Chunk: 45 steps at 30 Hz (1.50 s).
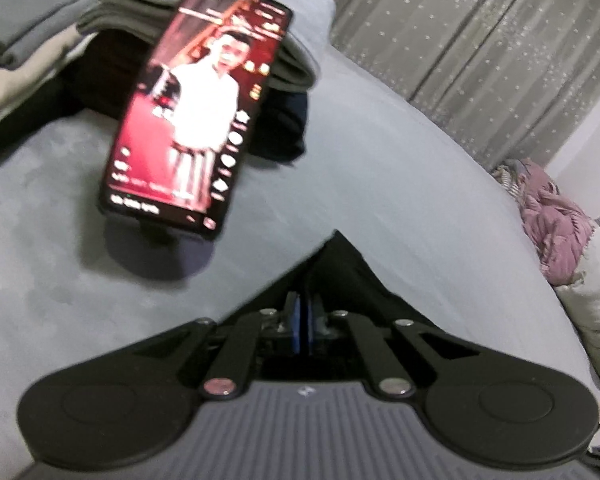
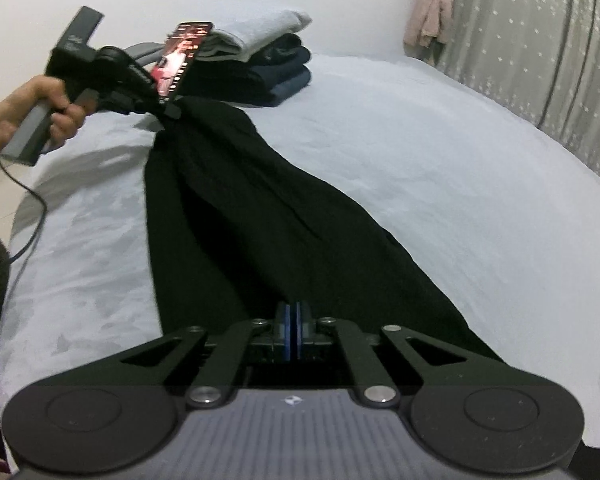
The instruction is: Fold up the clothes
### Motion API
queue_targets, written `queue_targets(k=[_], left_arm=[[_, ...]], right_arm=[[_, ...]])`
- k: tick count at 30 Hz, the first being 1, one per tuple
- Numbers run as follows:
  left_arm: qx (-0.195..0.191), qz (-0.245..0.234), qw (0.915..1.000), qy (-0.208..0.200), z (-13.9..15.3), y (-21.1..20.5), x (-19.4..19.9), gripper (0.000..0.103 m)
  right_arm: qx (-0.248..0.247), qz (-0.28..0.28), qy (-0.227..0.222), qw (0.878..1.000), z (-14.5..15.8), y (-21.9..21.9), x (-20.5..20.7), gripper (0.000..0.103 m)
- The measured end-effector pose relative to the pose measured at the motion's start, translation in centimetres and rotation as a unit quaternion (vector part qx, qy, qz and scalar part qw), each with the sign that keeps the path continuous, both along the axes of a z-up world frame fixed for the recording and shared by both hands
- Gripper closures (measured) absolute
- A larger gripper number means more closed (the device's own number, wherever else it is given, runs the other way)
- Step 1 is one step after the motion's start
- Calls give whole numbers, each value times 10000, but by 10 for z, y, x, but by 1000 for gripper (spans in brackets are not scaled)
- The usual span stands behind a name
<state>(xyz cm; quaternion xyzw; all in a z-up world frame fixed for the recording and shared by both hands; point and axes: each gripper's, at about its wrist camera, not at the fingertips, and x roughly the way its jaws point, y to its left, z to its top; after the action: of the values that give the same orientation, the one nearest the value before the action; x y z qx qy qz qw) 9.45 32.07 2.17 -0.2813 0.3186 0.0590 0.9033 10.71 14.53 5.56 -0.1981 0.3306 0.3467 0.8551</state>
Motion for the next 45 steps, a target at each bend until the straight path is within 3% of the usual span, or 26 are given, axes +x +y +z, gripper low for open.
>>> queue_targets(k=[7,12,15,19,21,23,26,30,34,38,41,45], left_arm=[[-132,41,9998,124,8,13,-2,102],[-454,-22,9985,320,18,19,-1,102],[-454,-51,9972,585,19,20,2,101],[-111,-114,9955,938,8,17,6,96],[-169,-143,9951,964,2,18,4,84],[-285,-117,9955,901,-1,20,-1,61],[-363,26,9956,863,-3,25,-12,48],[-546,18,9947,875,-11,28,-23,49],[-355,-44,9969,700,-16,19,-32,50],[-252,-78,9988,404,-20,12,-42,69],[-39,-173,9995,278,-24,4,-46,70],[194,-245,9994,111,-26,-7,-43,79]], right_arm=[[315,39,93,9995,16,-7,2,102],[495,13,164,9986,23,-16,3,102],[354,119,200,9991,19,-14,1,102],[-154,237,291,9992,0,-5,0,96],[-288,259,392,9985,-7,-2,-1,90],[-279,292,452,9982,-9,-1,-2,75],[-194,366,396,9984,-6,1,-5,71],[24,294,359,9989,1,3,1,71],[352,279,273,9986,8,30,36,71],[644,369,319,9967,12,74,74,71],[753,303,380,9960,14,115,104,71],[775,99,559,9954,12,158,133,71]])
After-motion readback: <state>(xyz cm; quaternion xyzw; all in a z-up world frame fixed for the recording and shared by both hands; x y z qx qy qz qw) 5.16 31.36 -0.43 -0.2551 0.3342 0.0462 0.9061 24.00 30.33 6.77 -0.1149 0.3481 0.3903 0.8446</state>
